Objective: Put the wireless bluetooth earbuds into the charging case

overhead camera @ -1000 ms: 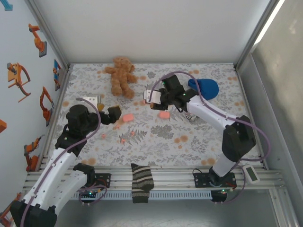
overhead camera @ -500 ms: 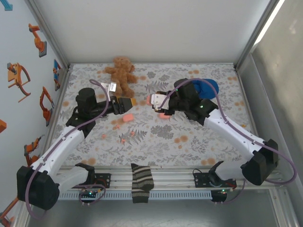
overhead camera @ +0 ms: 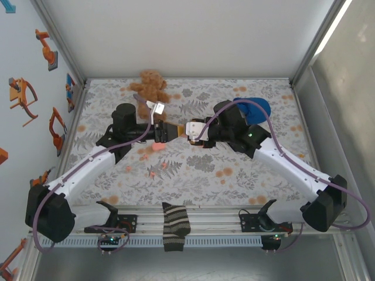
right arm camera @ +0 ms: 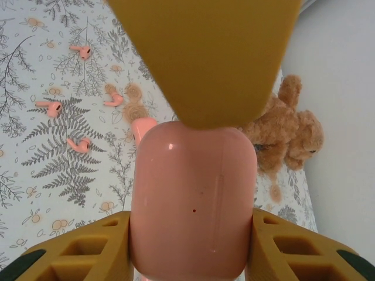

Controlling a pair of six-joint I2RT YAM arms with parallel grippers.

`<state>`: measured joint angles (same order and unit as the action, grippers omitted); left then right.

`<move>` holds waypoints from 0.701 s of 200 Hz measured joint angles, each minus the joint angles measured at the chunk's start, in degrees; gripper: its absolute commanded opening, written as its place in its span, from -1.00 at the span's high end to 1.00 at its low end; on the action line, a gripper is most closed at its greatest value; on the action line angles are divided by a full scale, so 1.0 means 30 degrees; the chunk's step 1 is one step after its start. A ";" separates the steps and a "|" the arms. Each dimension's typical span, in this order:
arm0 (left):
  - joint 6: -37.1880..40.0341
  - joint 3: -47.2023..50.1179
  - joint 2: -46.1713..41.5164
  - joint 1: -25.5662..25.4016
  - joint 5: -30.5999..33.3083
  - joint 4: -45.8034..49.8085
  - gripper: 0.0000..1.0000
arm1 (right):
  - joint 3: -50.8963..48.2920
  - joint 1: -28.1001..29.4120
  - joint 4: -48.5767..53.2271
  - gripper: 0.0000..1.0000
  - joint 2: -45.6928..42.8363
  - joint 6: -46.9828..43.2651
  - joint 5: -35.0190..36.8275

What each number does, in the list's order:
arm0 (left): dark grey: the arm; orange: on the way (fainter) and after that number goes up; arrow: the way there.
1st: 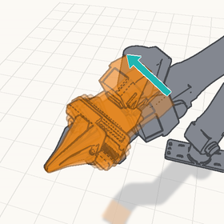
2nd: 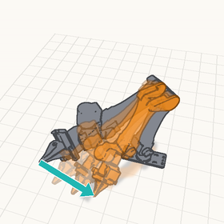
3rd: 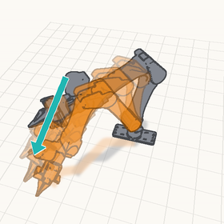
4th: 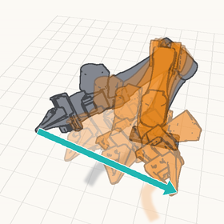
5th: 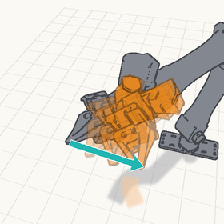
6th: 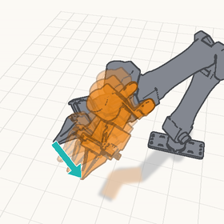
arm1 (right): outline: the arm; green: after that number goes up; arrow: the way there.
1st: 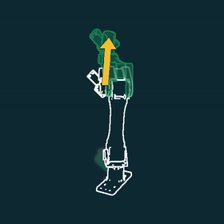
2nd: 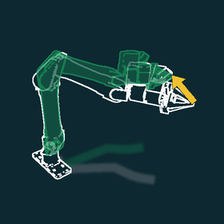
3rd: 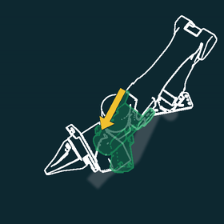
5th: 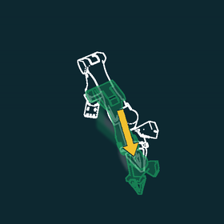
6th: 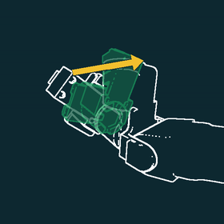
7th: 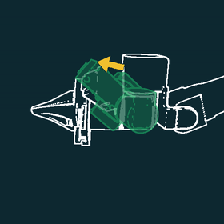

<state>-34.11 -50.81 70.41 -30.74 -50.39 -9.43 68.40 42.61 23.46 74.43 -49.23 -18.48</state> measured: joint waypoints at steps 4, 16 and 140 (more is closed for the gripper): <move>0.0007 -0.0051 0.0080 -0.0058 -0.0022 0.0015 -0.47 | 0.0007 0.0015 0.0029 0.23 0.0000 0.0000 0.0015; 0.0073 -0.0211 0.0313 -0.0299 -0.0044 0.0051 -0.41 | 0.0080 0.0007 0.0080 0.23 0.0000 0.0000 0.0044; 0.0940 -0.0678 0.0845 -0.0765 -0.0226 0.1086 0.19 | 0.0583 0.0240 0.0073 0.23 0.0000 -0.0007 0.1071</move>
<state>-31.29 -52.84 72.95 -33.04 -51.07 -6.17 70.15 43.33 23.68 74.43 -49.25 -15.27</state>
